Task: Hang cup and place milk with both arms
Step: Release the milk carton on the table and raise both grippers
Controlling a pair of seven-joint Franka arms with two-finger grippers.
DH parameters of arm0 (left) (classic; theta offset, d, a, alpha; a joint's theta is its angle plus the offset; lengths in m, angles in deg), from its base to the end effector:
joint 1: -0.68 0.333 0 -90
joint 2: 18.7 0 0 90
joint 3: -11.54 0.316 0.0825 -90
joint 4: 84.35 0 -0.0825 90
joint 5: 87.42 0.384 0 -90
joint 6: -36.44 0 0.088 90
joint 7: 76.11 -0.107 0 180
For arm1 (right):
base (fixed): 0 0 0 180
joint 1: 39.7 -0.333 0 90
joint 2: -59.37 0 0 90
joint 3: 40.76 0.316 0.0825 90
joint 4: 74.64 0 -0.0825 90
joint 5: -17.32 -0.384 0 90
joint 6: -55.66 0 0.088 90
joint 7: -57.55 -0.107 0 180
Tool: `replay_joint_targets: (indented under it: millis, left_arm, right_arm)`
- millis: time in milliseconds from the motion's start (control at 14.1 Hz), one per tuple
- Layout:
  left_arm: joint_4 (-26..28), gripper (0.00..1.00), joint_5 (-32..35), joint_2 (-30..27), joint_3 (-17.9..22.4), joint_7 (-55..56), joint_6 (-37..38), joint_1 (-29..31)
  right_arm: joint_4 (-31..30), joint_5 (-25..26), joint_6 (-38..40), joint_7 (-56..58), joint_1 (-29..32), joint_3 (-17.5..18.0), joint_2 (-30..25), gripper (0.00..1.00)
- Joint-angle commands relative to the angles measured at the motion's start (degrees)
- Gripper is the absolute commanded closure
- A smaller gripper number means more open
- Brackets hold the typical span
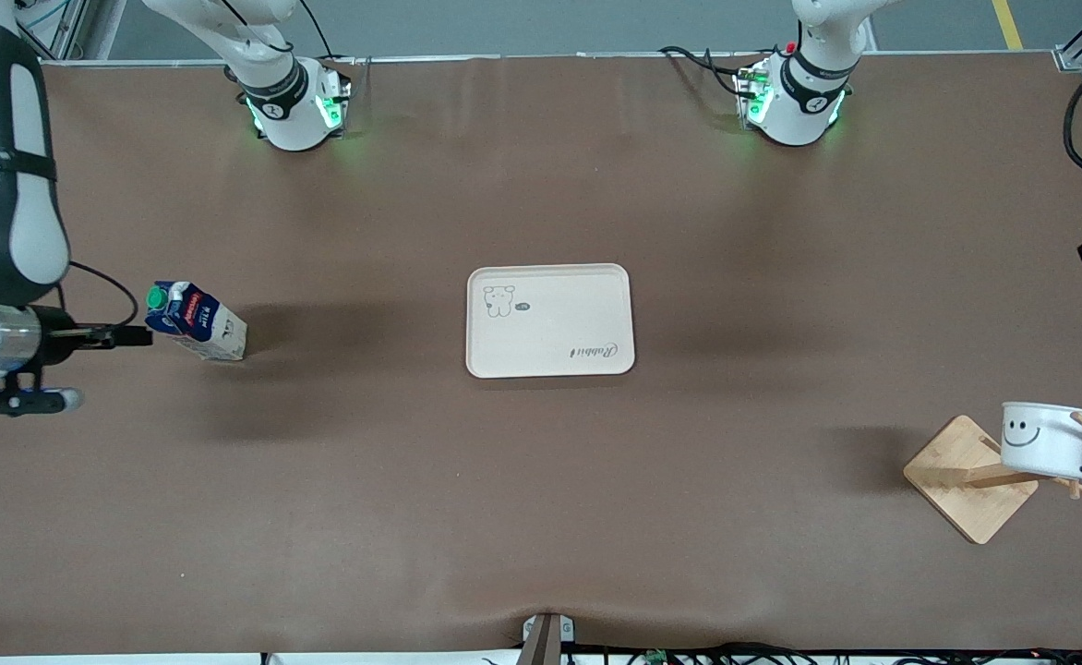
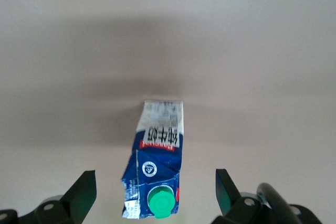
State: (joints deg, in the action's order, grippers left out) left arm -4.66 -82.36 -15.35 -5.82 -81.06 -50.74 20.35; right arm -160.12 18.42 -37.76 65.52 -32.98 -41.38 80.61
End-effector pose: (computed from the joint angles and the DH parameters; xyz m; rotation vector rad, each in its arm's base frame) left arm 0.5654 0.0388 0.6734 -3.0640 0.0571 -0.1076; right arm 0.6385 -0.0833 0.4418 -3.1121 -0.0228 0.3644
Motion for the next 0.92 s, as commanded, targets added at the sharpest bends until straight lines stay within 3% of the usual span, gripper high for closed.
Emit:
replay_joint_targets:
  millis: [0,213,355,497,640,853]
  left_arm:
    - [2.66,0.00,0.39,-4.05,6.18,0.46,2.88,-7.52]
    - [5.21,0.00,-0.14,-6.59,10.05,3.34,4.47,-12.01]
    - [5.04,0.00,-0.40,-6.78,10.42,5.39,4.74,-12.56]
    - [5.04,0.00,-1.54,-6.52,10.33,5.21,5.00,-12.38]
    - [5.22,0.00,-1.72,-6.25,10.33,5.12,5.09,-12.46]
    - [5.22,0.00,-1.72,-6.25,10.07,5.21,6.14,-12.55]
  right_arm:
    - [8.99,0.31,1.05,-0.32,-1.61,0.36,0.98,0.00]
    - [17.10,0.83,0.51,-4.10,-2.40,0.27,2.40,0.00]
    - [17.20,0.05,1.65,-4.37,-2.67,0.53,-0.05,0.00]
    - [17.11,-0.22,8.21,-4.20,-2.59,0.71,-2.95,0.00]
    - [16.67,-4.06,16.74,-4.54,-3.28,0.53,-7.52,0.00]
    - [10.89,-4.97,23.27,-4.46,-3.11,0.09,-14.63,0.00]
